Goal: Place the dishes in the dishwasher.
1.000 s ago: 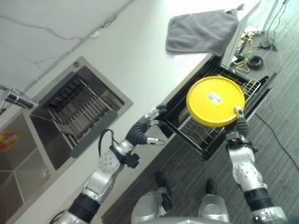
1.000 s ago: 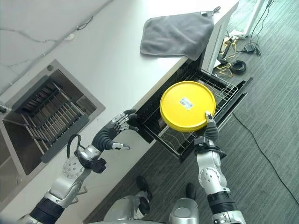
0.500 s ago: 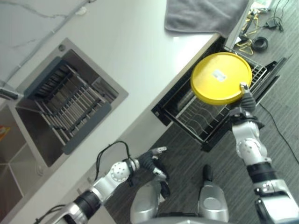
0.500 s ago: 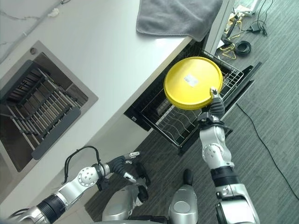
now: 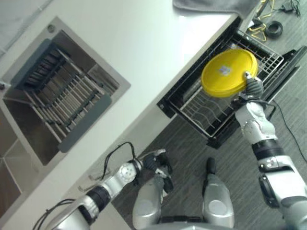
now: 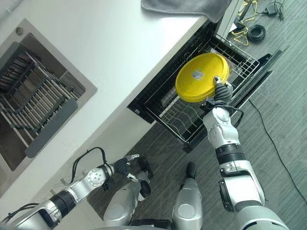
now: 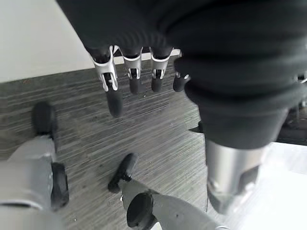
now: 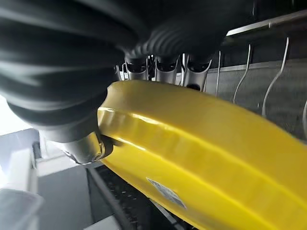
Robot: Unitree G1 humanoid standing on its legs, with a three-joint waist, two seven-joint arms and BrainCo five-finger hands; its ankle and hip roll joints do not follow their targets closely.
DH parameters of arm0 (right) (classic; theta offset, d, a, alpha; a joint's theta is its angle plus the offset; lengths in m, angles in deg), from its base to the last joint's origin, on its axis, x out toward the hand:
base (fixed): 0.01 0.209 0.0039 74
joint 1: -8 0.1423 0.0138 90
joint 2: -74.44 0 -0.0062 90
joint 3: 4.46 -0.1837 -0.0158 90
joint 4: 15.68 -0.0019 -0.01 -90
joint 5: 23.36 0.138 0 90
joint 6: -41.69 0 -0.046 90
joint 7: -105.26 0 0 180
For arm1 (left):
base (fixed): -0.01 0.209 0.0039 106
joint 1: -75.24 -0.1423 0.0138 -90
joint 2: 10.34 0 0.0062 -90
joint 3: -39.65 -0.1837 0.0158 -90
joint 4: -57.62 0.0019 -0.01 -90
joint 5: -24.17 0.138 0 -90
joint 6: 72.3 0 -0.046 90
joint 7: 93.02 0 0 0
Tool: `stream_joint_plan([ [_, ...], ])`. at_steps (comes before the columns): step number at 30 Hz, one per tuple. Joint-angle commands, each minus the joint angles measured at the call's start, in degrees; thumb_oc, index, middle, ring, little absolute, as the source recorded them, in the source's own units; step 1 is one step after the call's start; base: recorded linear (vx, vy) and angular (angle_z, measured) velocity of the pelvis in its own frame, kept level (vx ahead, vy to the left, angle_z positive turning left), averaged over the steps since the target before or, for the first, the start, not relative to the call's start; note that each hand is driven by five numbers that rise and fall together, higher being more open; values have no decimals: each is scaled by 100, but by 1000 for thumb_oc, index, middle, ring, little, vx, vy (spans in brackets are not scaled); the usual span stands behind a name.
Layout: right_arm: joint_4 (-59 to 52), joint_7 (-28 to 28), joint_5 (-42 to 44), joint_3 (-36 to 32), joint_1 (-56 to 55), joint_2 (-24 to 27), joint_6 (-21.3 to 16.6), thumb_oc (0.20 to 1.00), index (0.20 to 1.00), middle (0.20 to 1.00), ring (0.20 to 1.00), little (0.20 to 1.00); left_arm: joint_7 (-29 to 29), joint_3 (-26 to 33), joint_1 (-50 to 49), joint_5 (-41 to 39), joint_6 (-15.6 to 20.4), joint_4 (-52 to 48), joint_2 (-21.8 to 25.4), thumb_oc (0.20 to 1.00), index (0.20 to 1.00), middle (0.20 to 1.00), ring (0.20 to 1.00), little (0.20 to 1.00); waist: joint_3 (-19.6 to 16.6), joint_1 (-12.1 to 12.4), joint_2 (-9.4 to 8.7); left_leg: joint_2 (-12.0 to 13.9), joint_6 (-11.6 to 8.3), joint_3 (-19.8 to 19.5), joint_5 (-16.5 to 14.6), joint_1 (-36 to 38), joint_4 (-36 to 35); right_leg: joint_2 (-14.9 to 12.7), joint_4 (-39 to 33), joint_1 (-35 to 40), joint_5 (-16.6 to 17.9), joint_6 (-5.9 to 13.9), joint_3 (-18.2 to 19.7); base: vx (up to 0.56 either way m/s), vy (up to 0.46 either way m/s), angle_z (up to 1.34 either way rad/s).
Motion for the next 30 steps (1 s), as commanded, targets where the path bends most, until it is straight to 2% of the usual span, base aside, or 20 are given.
stream_joint_plan([
  [1,-127,27,-1242,157,917,440,-186,200,200,200,200,200,218,49,-61,30,180,282,-274,1000,1000,1000,1000,1000,-123,207,64,207,-286,-675,-663,-352,770,-389,977,-1006,-25,14,-342,-57,62,-4],
  [4,-10,-16,-1725,302,1073,549,-154,200,200,200,200,200,258,98,-71,32,230,391,-324,1000,1000,1000,1000,1000,-123,257,79,181,-290,-709,-640,-426,745,-394,1025,-1089,-35,17,-351,-24,29,1],
  [8,92,90,-3060,616,1242,730,-160,200,200,200,200,200,317,202,-47,-6,277,515,-346,1000,1000,1000,1000,1000,-123,335,120,136,-281,-737,-628,-571,745,-444,1131,-1261,-46,39,-388,-28,45,7],
  [9,92,292,-3608,775,1257,808,-184,200,200,200,200,200,381,240,-46,-47,291,620,-389,1000,1000,1000,1000,1000,-123,353,137,126,-273,-737,-627,-616,754,-472,1168,-1319,-42,51,-402,-17,42,6],
  [11,71,436,-4147,933,1274,912,-123,200,200,200,200,200,437,323,-43,-123,310,722,-436,1000,1000,1000,1000,1000,-123,379,160,109,-267,-738,-622,-673,751,-507,1201,-1388,-39,67,-426,-26,39,9],
  [13,190,428,-5932,1342,1459,1205,-326,200,200,200,200,200,433,445,-30,-76,311,918,-457,1000,1000,1000,1000,1000,-123,470,195,83,-262,-794,-620,-766,727,-550,1253,-1482,-41,87,-476,-33,11,6],
  [14,210,420,-6060,1405,1497,1237,-347,200,200,200,200,200,420,460,-22,-81,293,940,-456,1000,1000,1000,1000,1000,-123,478,196,83,-263,-805,-624,-778,731,-552,1266,-1495,-46,88,-482,-34,-42,11],
  [15,248,482,-6915,1959,1706,1516,-287,200,200,200,200,200,403,561,-55,-86,325,1110,-402,1000,1000,1000,1000,1000,-123,565,158,86,-268,-830,-607,-835,726,-558,1276,-1534,-30,117,-538,-25,-47,13],
  [18,465,712,-7122,2409,1950,1765,-104,200,200,200,200,200,387,616,-47,-10,424,1275,-356,1000,1000,1000,1000,1000,-123,649,117,109,-265,-877,-605,-937,747,-577,1306,-1593,-27,134,-603,-40,-76,11],
  [19,639,792,-7226,2518,2062,1877,-159,200,200,200,200,200,370,604,-45,-7,456,1297,-308,1000,1000,1000,1000,1000,-123,690,100,112,-268,-918,-606,-990,762,-578,1311,-1617,-23,141,-642,-16,-91,10],
  [20,905,965,-7541,2735,2225,2062,-242,200,200,200,200,200,271,589,-29,-69,302,1316,-259,1000,1000,1000,1000,1000,-123,757,71,84,-309,-1016,-698,-979,750,-586,1324,-1584,-120,232,-649,-4,-70,13],
  [23,1157,1180,-8059,3008,2450,2215,-321,200,200,200,200,200,215,629,-20,-248,13,1550,-291,1000,1000,1000,1000,1000,-123,830,36,79,-302,-1107,-712,-1095,814,-598,1348,-1647,-118,250,-702,-25,-35,19],
  [26,1458,1477,-8871,3674,2764,2401,-158,200,200,200,200,200,249,668,34,-6,66,1816,-314,1000,1000,1000,1000,1000,-123,946,-48,130,-276,-1181,-755,-1327,977,-661,1367,-1754,-62,282,-838,-27,-55,7],
  [30,1697,1705,-9405,4057,2878,2486,-151,200,200,200,200,200,373,569,36,-82,136,1794,-201,1000,1000,1000,1000,1000,-123,999,-91,129,-260,-1191,-752,-1468,982,-686,1359,-1860,-27,316,-889,-16,-31,11],
])
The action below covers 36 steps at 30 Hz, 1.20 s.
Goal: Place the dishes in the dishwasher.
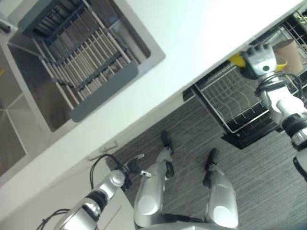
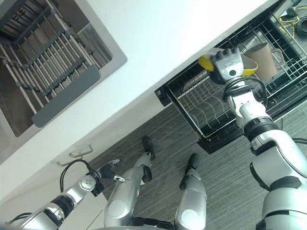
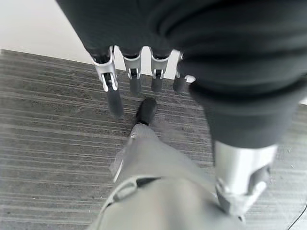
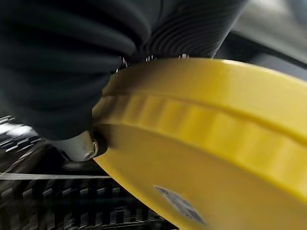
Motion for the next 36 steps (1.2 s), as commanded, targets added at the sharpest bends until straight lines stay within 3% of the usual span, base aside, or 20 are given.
stream_joint_plan([
  [1,-89,717,-556,171,989,325,-6,200,200,200,200,200,115,-261,79,-89,125,-117,128,1000,1000,1000,1000,1000,-146,227,-151,193,-483,-590,-962,-244,772,-512,927,-881,-30,306,-265,-6,-2,6],
  [12,269,1428,-982,449,969,-121,5,200,200,200,200,200,408,-407,165,-188,441,-115,65,1000,1000,1000,1000,1000,-146,354,-79,150,-451,-625,-1004,-503,851,-612,967,-1091,24,310,-332,0,0,0],
  [17,347,1727,-587,418,884,-292,96,200,200,200,200,200,500,-447,161,-264,557,-125,-20,1000,1000,1000,1000,1000,-146,364,-18,138,-450,-593,-985,-527,810,-644,978,-1139,42,309,-345,-1,7,0],
  [22,448,2153,453,-53,535,-492,-25,200,200,200,200,200,619,-462,134,-351,644,-102,-196,1000,1000,1000,1000,1000,-146,330,71,102,-443,-553,-989,-541,778,-691,1023,-1227,55,290,-322,-2,46,0],
  [24,511,2485,772,-342,314,-588,96,200,200,200,200,200,668,-441,137,-335,712,-56,-336,1000,1000,1000,1000,1000,-146,299,136,80,-427,-528,-995,-571,778,-733,1039,-1300,78,283,-287,3,66,3],
  [26,455,3257,997,-653,198,-655,409,200,200,200,200,200,745,-469,153,-349,858,-67,-439,1000,1000,1000,1000,1000,-146,248,197,69,-426,-487,-1011,-618,796,-778,1056,-1395,100,288,-239,-3,51,0],
  [29,435,3717,1003,-1098,144,-756,511,200,200,200,200,200,835,-528,150,-505,968,-181,-543,1000,1000,1000,1000,1000,-146,192,301,32,-440,-469,-1017,-682,813,-787,1107,-1525,73,270,-148,16,78,-7],
  [36,310,3690,785,-1114,-42,-729,481,200,200,200,200,200,940,-497,86,-687,1218,-297,-744,1000,1000,1000,1000,1000,-146,105,533,-51,-463,-472,-958,-841,753,-739,1194,-1831,6,216,76,19,53,-11],
])
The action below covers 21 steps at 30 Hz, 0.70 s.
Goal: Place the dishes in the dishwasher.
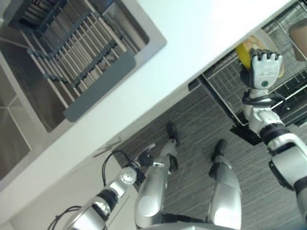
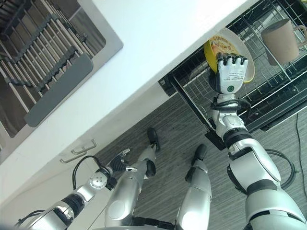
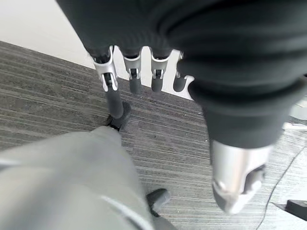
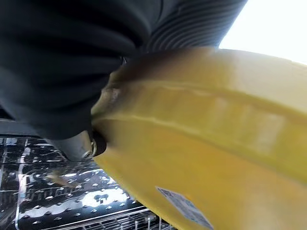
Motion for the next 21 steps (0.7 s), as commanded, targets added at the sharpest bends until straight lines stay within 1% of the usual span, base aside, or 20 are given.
stream_joint_plan([
  [1,-286,311,-78,160,451,543,-98,200,200,200,200,200,52,-314,-27,-198,293,-133,-198,1000,1000,1000,1000,1000,-98,91,408,214,-566,-605,-992,-166,718,-346,620,-673,62,153,-241,0,0,0],
  [5,-221,73,37,145,370,548,-264,200,200,200,200,200,34,-292,-44,-253,322,-241,-172,1000,1000,1000,1000,1000,-98,92,432,217,-565,-607,-989,-223,738,-358,658,-747,50,143,-224,0,0,0],
  [7,-122,-102,-112,166,400,506,-348,200,200,200,200,200,35,-294,-18,-258,279,-324,-184,1000,1000,1000,1000,1000,-98,114,449,212,-565,-623,-989,-259,751,-366,663,-778,50,140,-228,0,0,0],
  [12,-61,-314,-44,282,435,487,-269,200,200,200,200,200,13,-299,-11,-318,302,-417,-185,1000,1000,1000,1000,1000,-98,133,482,217,-571,-630,-976,-327,765,-397,721,-870,52,141,-224,1,1,1],
  [13,0,-509,86,305,414,481,-266,291,291,291,291,291,11,-306,-17,-336,332,-445,-189,1000,1000,1000,1000,1000,-98,133,498,210,-567,-619,-976,-323,757,-404,737,-880,47,135,-220,0,0,0],
  [14,9,-643,84,310,405,467,-242,589,589,589,589,589,3,-305,-18,-333,330,-458,-186,1000,1000,1000,1000,1000,-98,136,499,210,-566,-618,-979,-332,765,-409,743,-887,47,134,-218,0,0,0],
  [15,27,-899,200,319,389,431,-141,1000,1000,1000,1000,1000,-16,-303,-19,-332,308,-479,-177,1000,1000,1000,1000,1000,-98,139,499,210,-569,-613,-981,-343,777,-416,758,-902,52,133,-217,0,0,0],
  [16,56,-1064,330,335,359,408,-62,1000,1000,1000,1000,1000,-22,-305,-29,-311,311,-480,-171,1000,1000,1000,1000,1000,-98,144,496,207,-566,-607,-984,-350,785,-421,763,-907,59,129,-222,3,-16,3],
  [17,125,-1134,700,352,256,341,-23,1000,1000,1000,1000,1000,-32,-310,-70,-294,315,-516,-141,1000,1000,1000,1000,1000,-98,157,477,223,-562,-594,-992,-370,807,-444,781,-921,71,132,-243,3,-19,8],
  [18,196,-1363,1083,241,206,272,-169,1000,1000,1000,1000,1000,-21,-320,-89,-291,343,-528,-139,1000,1000,1000,1000,1000,-98,161,475,226,-561,-594,-997,-378,813,-456,791,-926,69,131,-255,2,-18,10],
  [19,207,-1432,1147,216,200,260,-198,1000,1000,1000,1000,1000,-22,-319,-91,-294,348,-530,-137,1000,1000,1000,1000,1000,-98,161,474,226,-562,-593,-998,-378,814,-456,794,-927,69,130,-255,3,-6,9],
  [21,252,-1997,1751,59,120,140,-405,1000,1000,1000,1000,1000,-26,-286,-112,-301,320,-607,-122,1000,1000,1000,1000,1000,-98,162,468,234,-563,-570,-995,-356,804,-457,783,-908,71,120,-262,2,-3,2],
])
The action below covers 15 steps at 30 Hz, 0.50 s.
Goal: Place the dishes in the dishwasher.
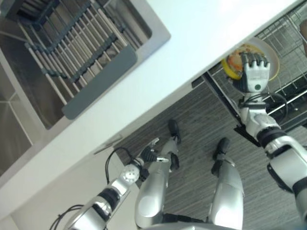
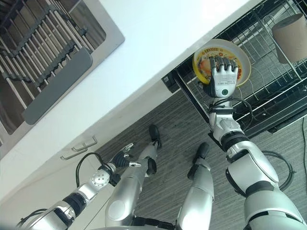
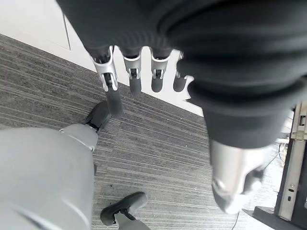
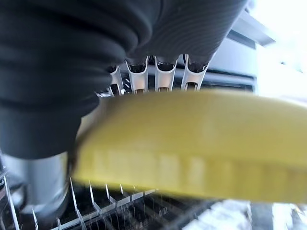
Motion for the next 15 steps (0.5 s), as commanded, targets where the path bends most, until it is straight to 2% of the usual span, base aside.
stream_joint_plan([
  [1,155,-719,1059,-206,263,288,-329,1000,1000,1000,1000,1000,-22,-261,-84,-95,140,-197,-121,1000,1000,1000,1000,1000,-92,70,454,268,-621,-446,-1035,-196,761,-365,354,-683,278,141,-211,0,0,0],
  [4,245,-875,1468,-403,246,147,-209,1000,1000,1000,1000,1000,-62,-253,-48,-3,74,-297,-92,1000,1000,1000,1000,1000,-92,72,459,281,-620,-435,-1034,-179,782,-380,375,-679,288,128,-204,6,-5,2],
  [5,335,-939,1614,-612,264,111,-55,1000,1000,1000,1000,1000,-76,-285,-42,-49,9,-392,-91,1000,1000,1000,1000,1000,-92,66,475,283,-629,-435,-1037,-158,795,-382,388,-668,289,126,-195,33,1,1],
  [10,350,-899,1731,-862,271,86,-59,1000,1000,1000,1000,1000,-68,-335,6,-135,-89,-458,-140,1000,1000,1000,1000,1000,-92,19,498,293,-633,-413,-1013,-130,787,-367,424,-692,288,129,-133,11,10,0],
  [14,195,-760,2191,-1088,153,35,-244,1000,1000,1000,1000,1000,-21,-321,19,-161,-185,-434,-229,1000,1000,1000,1000,1000,-92,-54,499,307,-633,-357,-993,-62,757,-327,432,-684,277,123,-59,20,42,-1],
  [15,132,-622,2829,-1223,123,11,-508,1000,1000,1000,1000,1000,0,-308,-8,-169,-198,-424,-255,1000,1000,1000,1000,1000,-92,-75,503,318,-625,-336,-999,-43,764,-325,435,-682,276,116,-41,10,34,-2],
])
